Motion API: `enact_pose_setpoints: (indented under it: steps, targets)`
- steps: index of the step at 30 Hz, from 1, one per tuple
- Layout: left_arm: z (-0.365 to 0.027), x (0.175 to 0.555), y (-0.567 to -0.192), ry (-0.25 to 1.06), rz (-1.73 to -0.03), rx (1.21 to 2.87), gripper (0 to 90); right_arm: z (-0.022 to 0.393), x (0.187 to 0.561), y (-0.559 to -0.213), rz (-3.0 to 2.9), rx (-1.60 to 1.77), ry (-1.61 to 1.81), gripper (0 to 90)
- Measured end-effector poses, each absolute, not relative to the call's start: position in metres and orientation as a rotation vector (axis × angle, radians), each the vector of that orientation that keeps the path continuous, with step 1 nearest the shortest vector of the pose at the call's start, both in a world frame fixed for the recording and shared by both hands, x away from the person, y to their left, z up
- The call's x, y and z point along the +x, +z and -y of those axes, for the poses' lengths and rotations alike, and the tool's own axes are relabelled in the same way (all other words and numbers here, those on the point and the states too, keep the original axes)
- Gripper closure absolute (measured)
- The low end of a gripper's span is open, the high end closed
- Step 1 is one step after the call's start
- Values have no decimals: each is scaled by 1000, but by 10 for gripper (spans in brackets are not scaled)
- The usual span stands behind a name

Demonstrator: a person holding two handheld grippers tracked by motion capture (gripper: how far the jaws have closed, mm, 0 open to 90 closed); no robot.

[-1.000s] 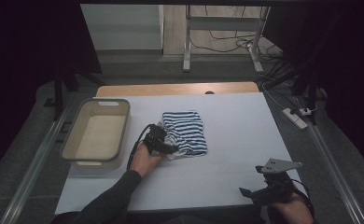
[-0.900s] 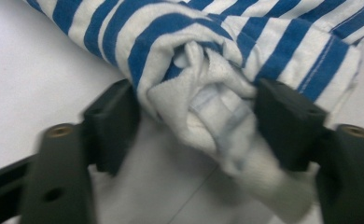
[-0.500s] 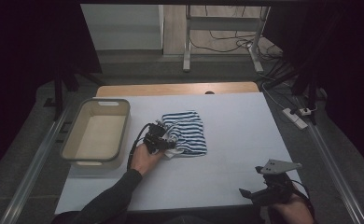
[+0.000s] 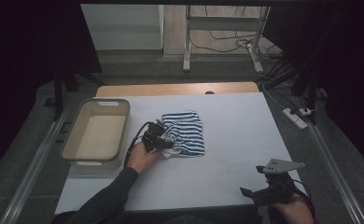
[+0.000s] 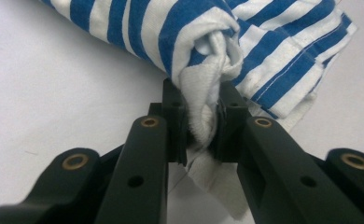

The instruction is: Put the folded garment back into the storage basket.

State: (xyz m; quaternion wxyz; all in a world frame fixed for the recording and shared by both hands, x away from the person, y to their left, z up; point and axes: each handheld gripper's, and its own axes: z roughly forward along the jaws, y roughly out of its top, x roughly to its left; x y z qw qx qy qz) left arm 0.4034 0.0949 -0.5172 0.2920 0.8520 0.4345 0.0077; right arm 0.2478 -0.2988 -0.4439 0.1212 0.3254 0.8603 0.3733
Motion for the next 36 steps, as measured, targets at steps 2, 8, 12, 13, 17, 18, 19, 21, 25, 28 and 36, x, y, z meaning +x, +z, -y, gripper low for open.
enact_pose_setpoints:
  steps: [2, 8, 12, 13, 17, 18, 19, 21, 25, 28, 36]
  targets:
    - [-94, 402, -518, 32, -1163, 2267, 769, 300, 248, -443, -2504, 965, 1105, 14]
    - [-93, 399, -519, 55, -1167, 2264, 763, 289, 252, -441, -2533, 948, 1164, 13]
    - [-94, 398, -520, 59, -1166, 2248, 762, 278, 256, -441, -2540, 923, 1168, 0]
    - [-94, 398, -520, 63, -1167, 2248, 762, 275, 257, -441, -2537, 907, 1166, 0]
    - [-90, 395, -519, 108, -1163, 2270, 762, 266, 262, -442, -2529, 908, 1182, 0]
    - [-89, 394, -519, 118, -1161, 2273, 762, 264, 263, -442, -2534, 910, 1198, 0]
    - [-88, 394, -519, 124, -1159, 2276, 762, 262, 264, -442, -2535, 909, 1195, 0]
    - [-88, 394, -519, 125, -1159, 2275, 762, 260, 267, -443, -2524, 905, 1190, 0]
    - [-89, 394, -519, 121, -1158, 2270, 761, 258, 274, -441, -2501, 894, 1210, 0]
    - [-90, 394, -520, 117, -1153, 2262, 758, 255, 281, -440, -2494, 912, 1230, 0]
    - [-90, 395, -521, 113, -1164, 2253, 753, 240, 298, -439, -2489, 886, 1272, 0]
